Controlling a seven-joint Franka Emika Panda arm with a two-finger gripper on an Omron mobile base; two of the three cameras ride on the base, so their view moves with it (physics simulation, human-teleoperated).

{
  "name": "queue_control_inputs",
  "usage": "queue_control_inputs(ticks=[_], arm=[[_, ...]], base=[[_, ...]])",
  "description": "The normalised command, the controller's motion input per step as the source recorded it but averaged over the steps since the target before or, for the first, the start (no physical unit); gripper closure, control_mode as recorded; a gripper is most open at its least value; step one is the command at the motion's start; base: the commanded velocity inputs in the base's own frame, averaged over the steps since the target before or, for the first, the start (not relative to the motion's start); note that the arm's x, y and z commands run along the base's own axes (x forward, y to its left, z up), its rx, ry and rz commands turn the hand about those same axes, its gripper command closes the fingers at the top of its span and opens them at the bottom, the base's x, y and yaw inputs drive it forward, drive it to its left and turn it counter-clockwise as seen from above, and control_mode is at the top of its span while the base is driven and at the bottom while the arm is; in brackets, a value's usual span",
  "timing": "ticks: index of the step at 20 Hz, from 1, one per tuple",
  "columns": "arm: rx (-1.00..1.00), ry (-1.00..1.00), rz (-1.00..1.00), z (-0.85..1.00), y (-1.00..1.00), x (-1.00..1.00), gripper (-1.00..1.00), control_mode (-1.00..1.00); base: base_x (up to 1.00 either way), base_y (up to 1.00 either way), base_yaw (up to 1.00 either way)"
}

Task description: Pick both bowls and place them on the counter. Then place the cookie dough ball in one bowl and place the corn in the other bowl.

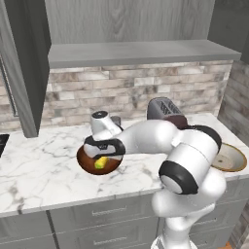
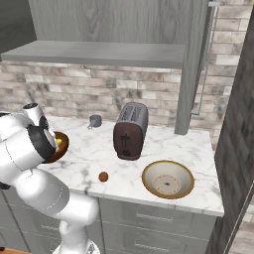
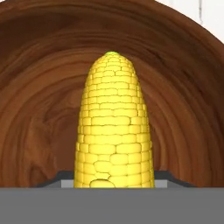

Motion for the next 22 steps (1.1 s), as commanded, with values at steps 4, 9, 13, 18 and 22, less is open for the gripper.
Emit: queue_control_inputs(ticks=[4, 9, 13, 18, 22], arm=[[0.0, 0.04, 0.02, -0.2, 0.0, 0.13, -1.0, -1.0], [0.0, 0.0, 0.0, 0.01, 0.0, 0.0, -1.0, -1.0], [0.0, 0.0, 0.0, 0.42, 0.0, -0.25, -1.0, -1.0], [-0.02, 0.0, -0.01, 0.52, -0.17, -0.37, -1.0, -1.0], [-0.02, -0.02, 0.0, 0.42, -0.51, -0.52, -1.0, -1.0]], base=[[0.0, 0.0, 0.0], [0.0, 0.0, 0.0], [0.0, 0.0, 0.0], [0.0, 0.0, 0.0], [0.0, 0.0, 0.0]])
